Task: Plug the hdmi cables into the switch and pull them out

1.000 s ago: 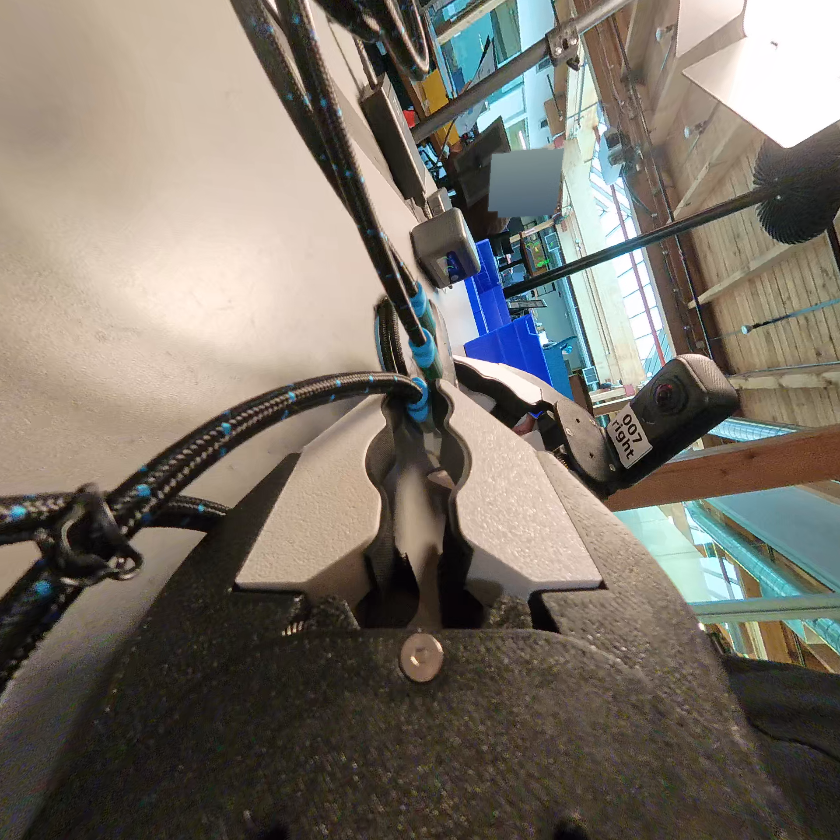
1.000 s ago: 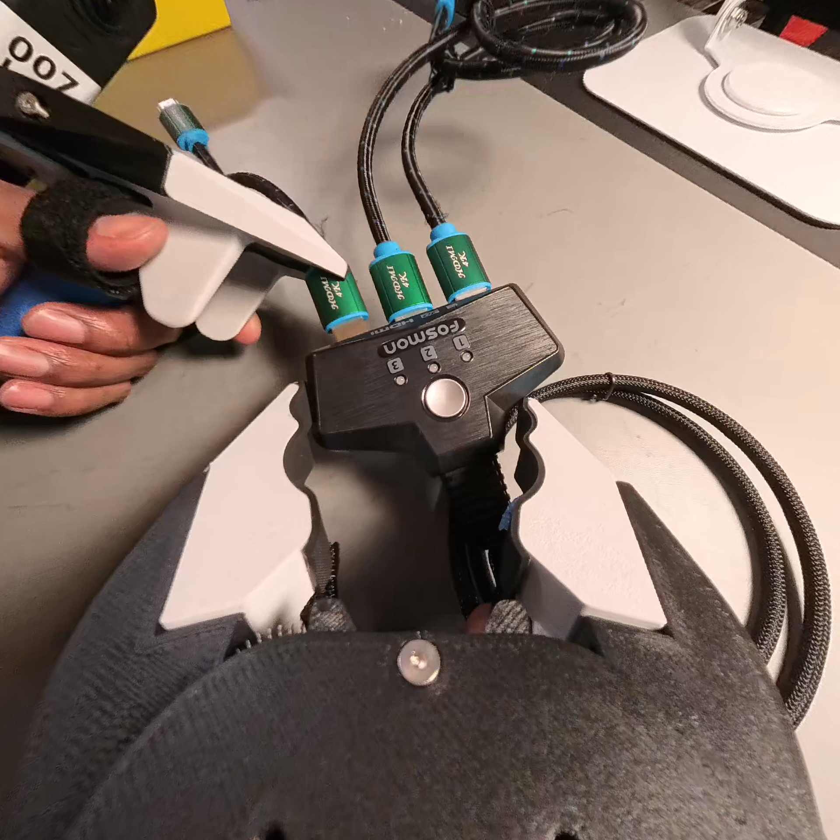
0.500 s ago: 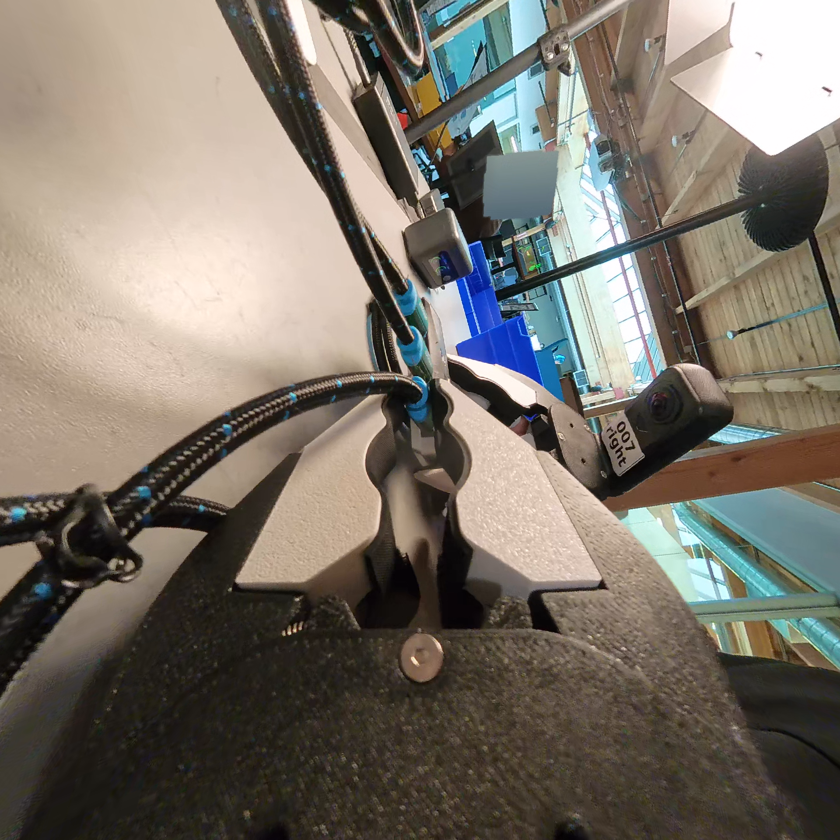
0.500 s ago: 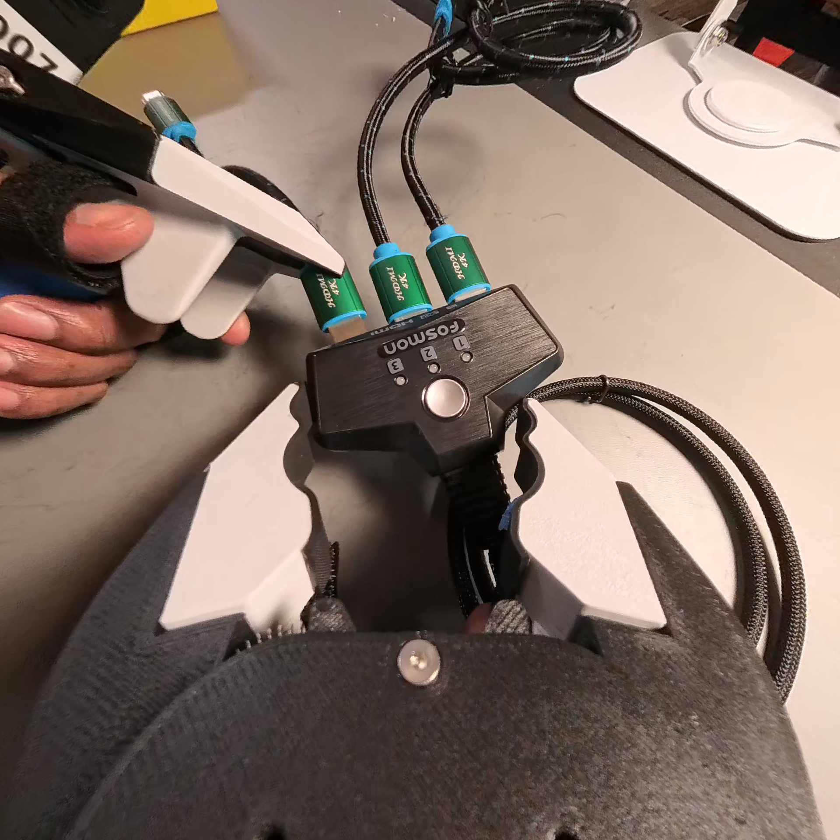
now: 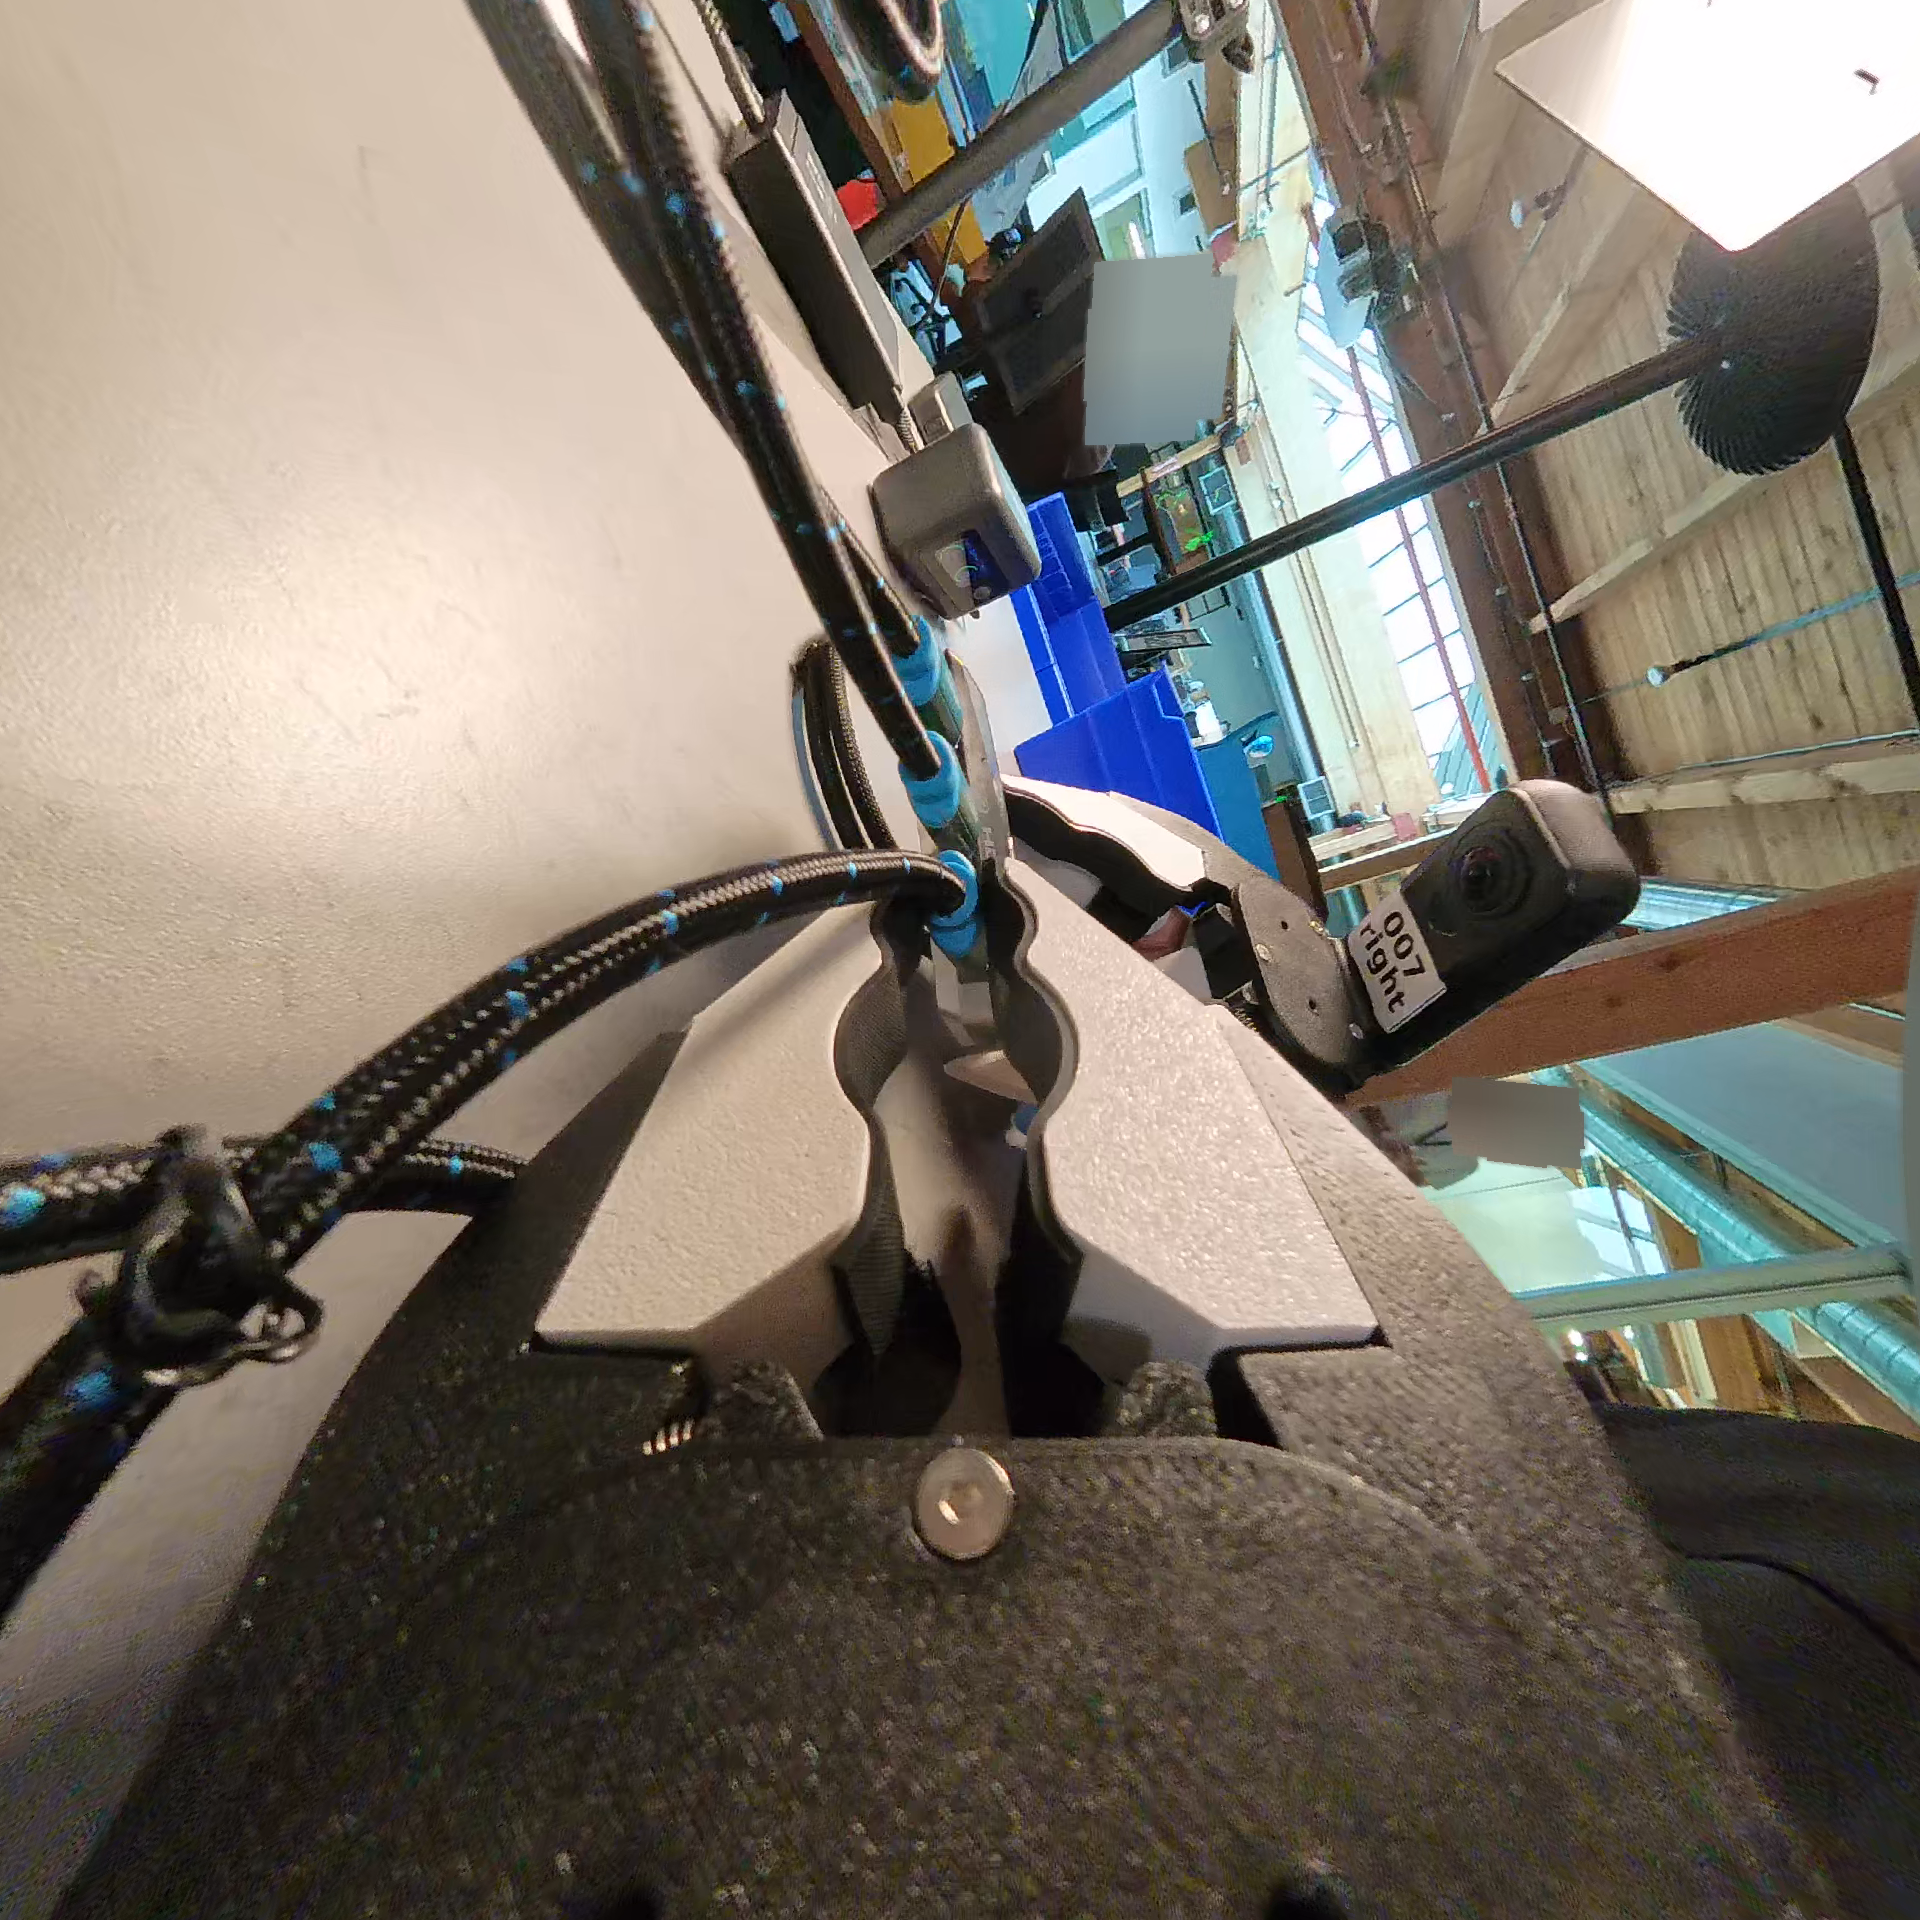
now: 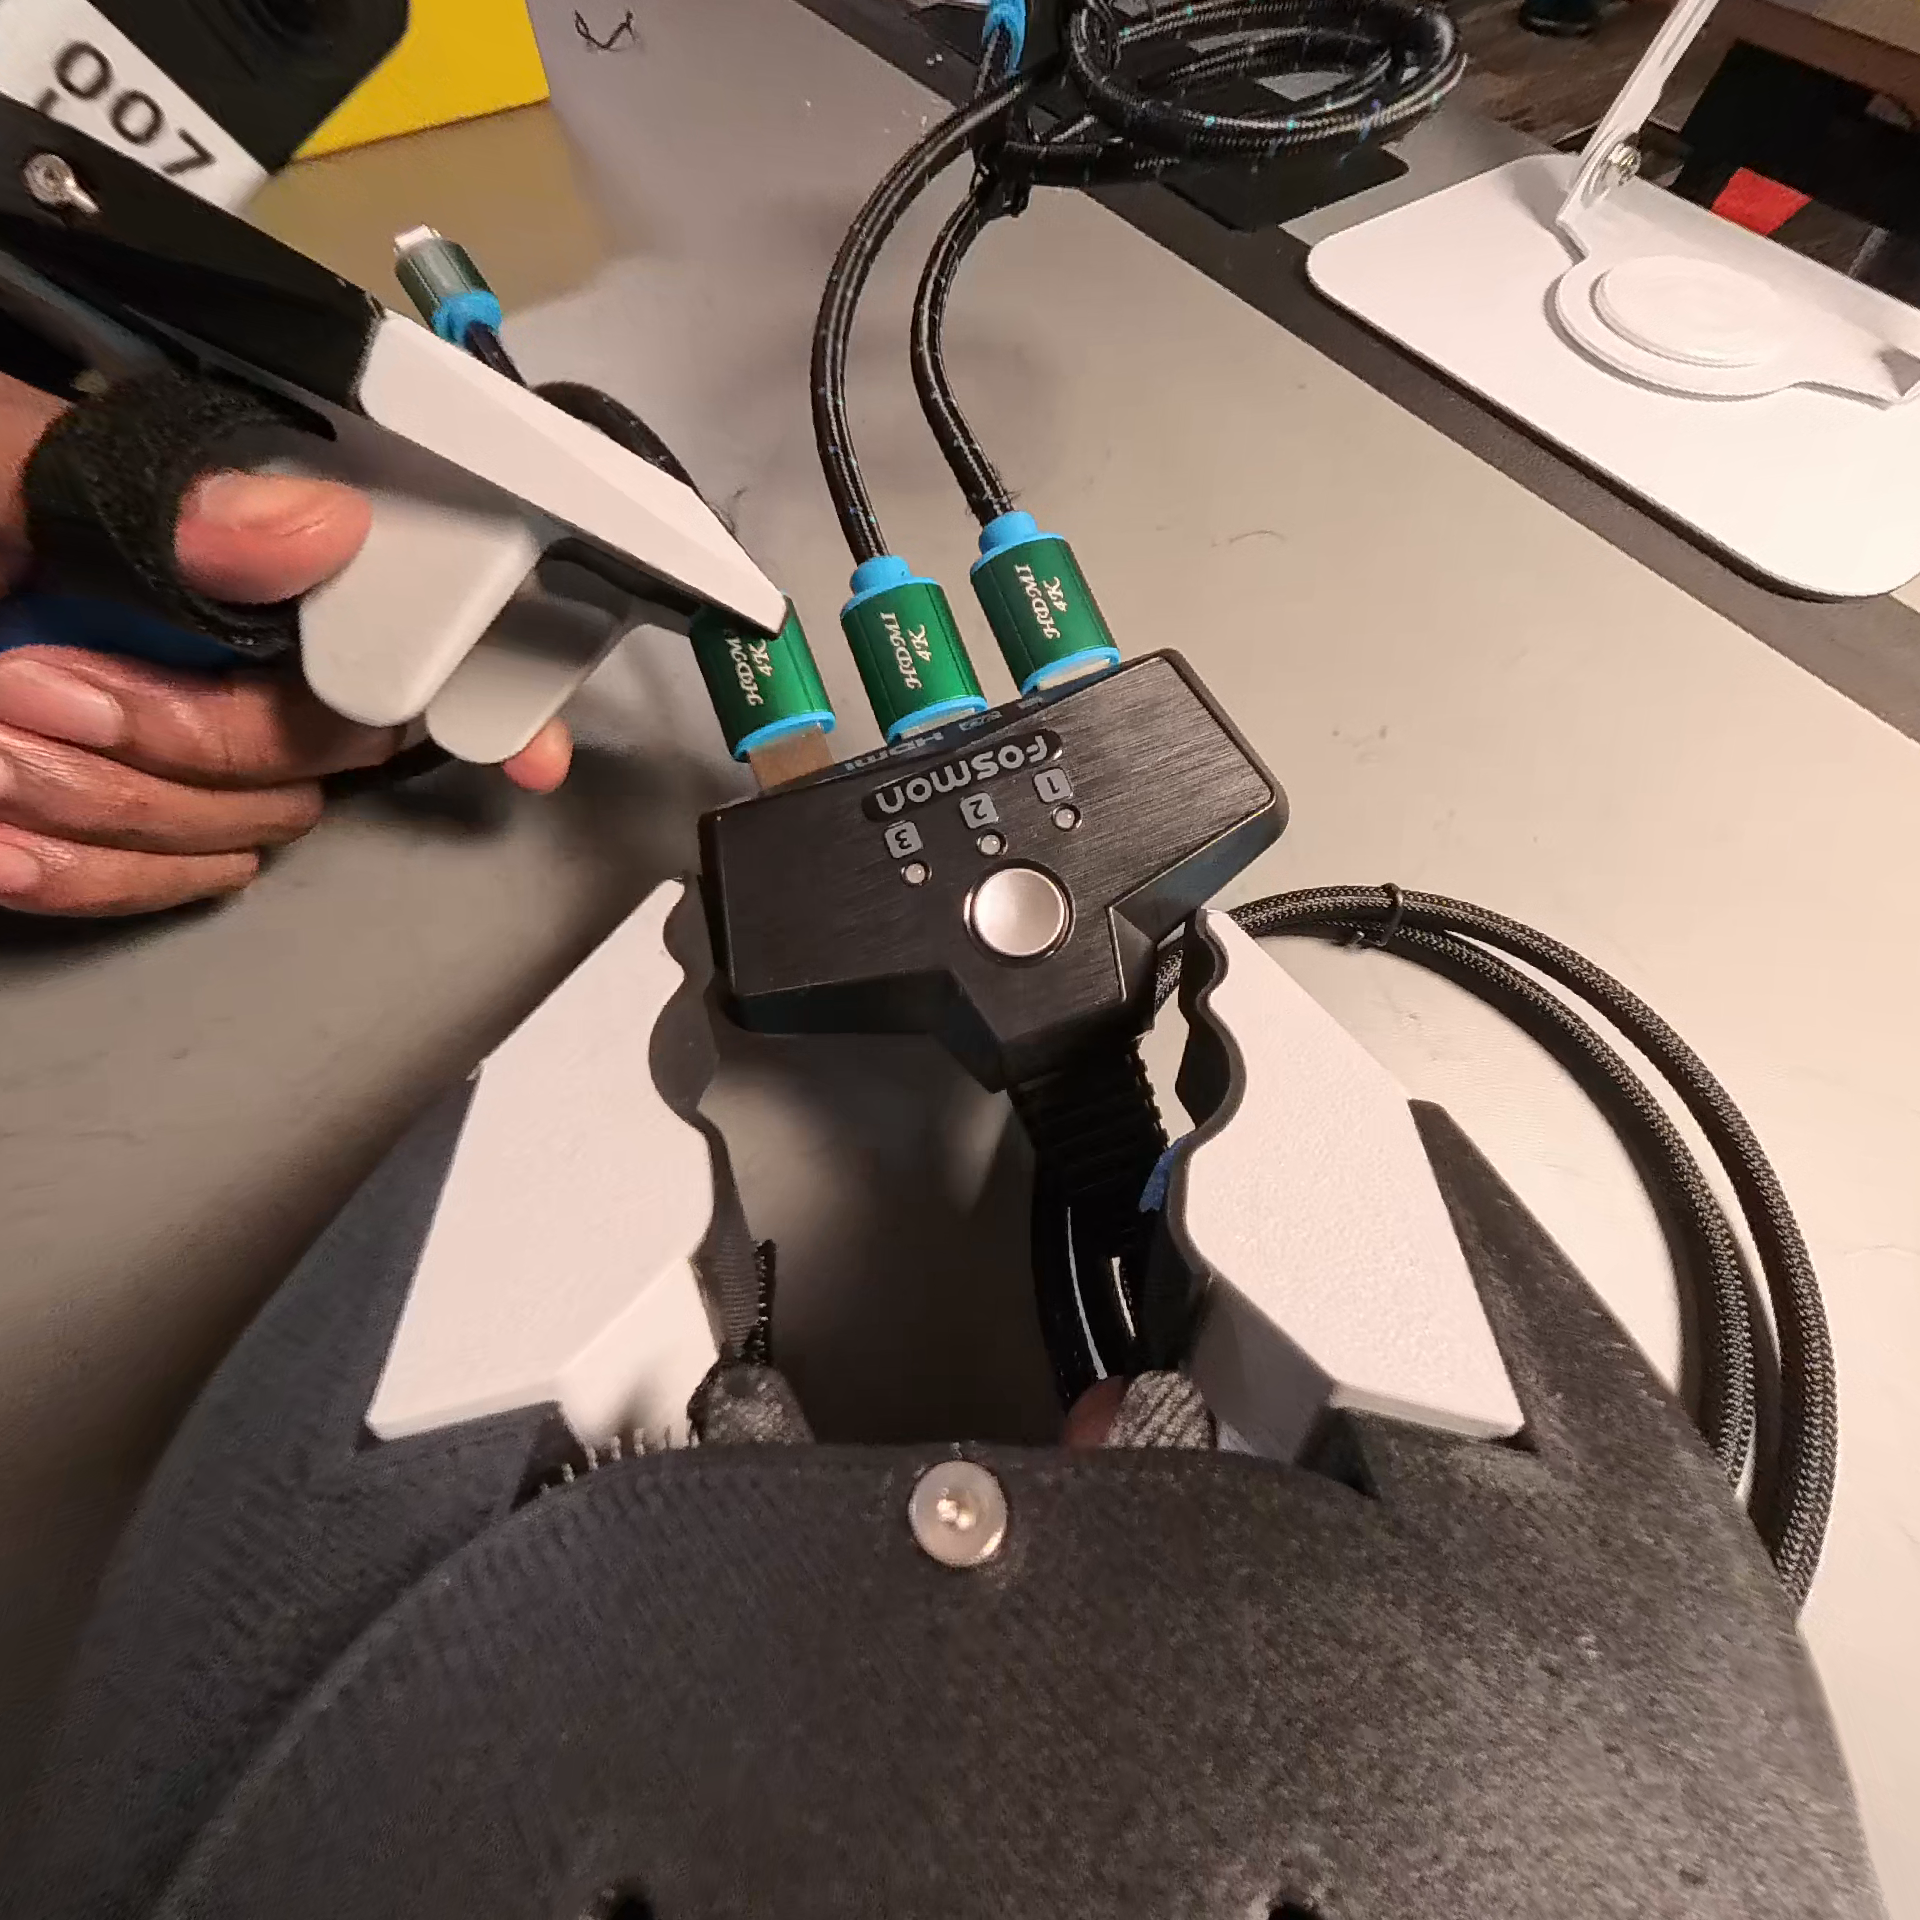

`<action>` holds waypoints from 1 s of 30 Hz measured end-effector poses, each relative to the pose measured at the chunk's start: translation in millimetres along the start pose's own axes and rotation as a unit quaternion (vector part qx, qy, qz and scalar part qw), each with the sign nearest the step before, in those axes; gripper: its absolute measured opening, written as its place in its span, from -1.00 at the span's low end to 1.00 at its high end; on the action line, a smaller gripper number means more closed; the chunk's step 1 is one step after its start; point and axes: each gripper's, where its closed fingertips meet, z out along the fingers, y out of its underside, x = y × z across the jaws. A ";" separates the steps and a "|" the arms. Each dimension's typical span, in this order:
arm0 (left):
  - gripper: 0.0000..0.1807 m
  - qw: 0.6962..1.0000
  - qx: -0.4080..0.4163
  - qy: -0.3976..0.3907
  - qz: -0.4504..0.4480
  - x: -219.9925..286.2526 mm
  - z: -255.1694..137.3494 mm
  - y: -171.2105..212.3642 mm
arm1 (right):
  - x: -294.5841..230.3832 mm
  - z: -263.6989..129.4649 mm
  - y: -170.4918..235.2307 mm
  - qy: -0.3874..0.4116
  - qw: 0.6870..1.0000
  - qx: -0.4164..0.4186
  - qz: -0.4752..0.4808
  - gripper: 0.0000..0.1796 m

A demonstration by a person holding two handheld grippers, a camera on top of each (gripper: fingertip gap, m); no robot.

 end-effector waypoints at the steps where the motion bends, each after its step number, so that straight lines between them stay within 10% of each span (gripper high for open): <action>1: -0.86 1.000 0.000 -0.005 0.007 -0.4 0.0 0.3 | 0.4 0.2 0.5 0.005 1.000 -0.002 -0.006 0.01; 30: -0.86 0.997 0.082 -0.008 -0.008 0.2 -7.1 -9.2 | -11.7 3.1 -8.6 0.012 1.000 0.018 -0.010 0.02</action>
